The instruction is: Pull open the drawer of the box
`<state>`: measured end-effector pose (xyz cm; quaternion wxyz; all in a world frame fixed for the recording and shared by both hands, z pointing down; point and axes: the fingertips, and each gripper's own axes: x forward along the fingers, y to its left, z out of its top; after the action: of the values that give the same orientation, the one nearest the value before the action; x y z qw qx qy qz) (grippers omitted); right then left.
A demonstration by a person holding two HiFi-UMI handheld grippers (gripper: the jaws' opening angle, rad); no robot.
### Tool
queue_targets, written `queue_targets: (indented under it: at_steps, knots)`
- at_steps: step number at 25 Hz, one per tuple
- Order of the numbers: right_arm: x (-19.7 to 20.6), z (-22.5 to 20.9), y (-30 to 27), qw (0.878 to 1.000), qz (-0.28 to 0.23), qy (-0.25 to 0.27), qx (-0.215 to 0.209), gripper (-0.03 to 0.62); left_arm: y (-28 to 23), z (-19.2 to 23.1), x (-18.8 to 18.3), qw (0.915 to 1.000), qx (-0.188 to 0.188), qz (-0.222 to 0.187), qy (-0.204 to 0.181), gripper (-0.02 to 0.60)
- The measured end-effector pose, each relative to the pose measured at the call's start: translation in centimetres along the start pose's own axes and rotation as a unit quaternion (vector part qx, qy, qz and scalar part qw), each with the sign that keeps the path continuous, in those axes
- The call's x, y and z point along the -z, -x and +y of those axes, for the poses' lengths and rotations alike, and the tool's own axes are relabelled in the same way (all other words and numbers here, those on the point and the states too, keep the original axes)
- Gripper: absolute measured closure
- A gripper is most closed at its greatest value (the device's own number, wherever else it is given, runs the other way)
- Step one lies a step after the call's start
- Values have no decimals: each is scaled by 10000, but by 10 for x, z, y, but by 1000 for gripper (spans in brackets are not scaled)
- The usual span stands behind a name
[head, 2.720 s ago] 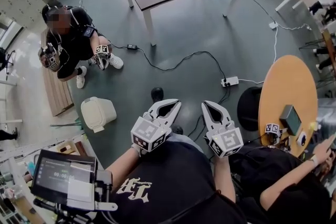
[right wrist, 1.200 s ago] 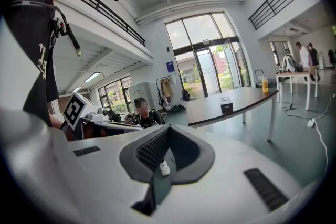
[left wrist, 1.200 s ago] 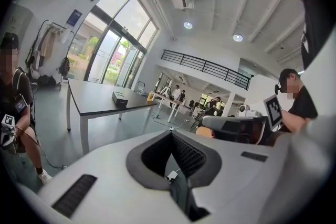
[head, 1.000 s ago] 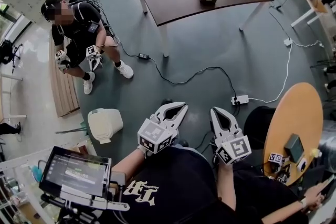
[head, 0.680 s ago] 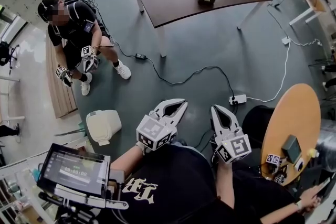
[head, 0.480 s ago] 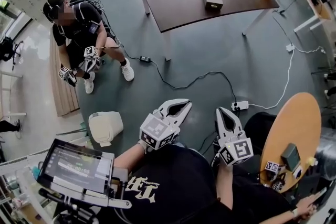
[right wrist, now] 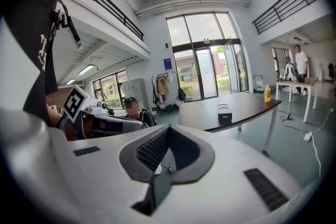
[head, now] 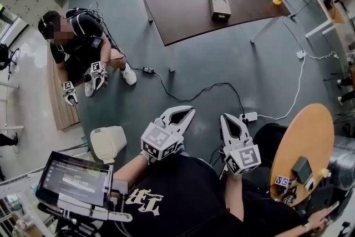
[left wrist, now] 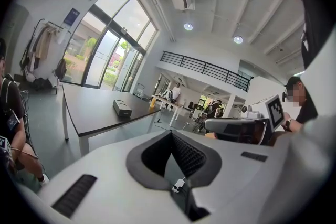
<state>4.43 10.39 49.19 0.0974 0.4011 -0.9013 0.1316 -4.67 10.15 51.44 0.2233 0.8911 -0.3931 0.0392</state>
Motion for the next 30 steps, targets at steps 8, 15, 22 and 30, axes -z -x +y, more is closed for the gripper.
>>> queue_targets:
  at_steps: [8, 15, 22, 30]
  knots:
    - [-16, -8, -24, 9998, 108, 69, 154, 608, -10, 18, -19, 9999, 136, 72, 36, 575]
    - [-33, -2, -37, 9993, 104, 238, 260, 608, -11, 31, -38, 9997, 250, 55, -12, 575]
    - [-40, 2, -45, 9989, 61, 228, 404, 608, -8, 37, -49, 9992, 384, 52, -89, 575]
    - [-27, 9, -44, 9986, 133, 159, 477, 608, -4, 35, -36, 9986, 485, 109, -198, 575]
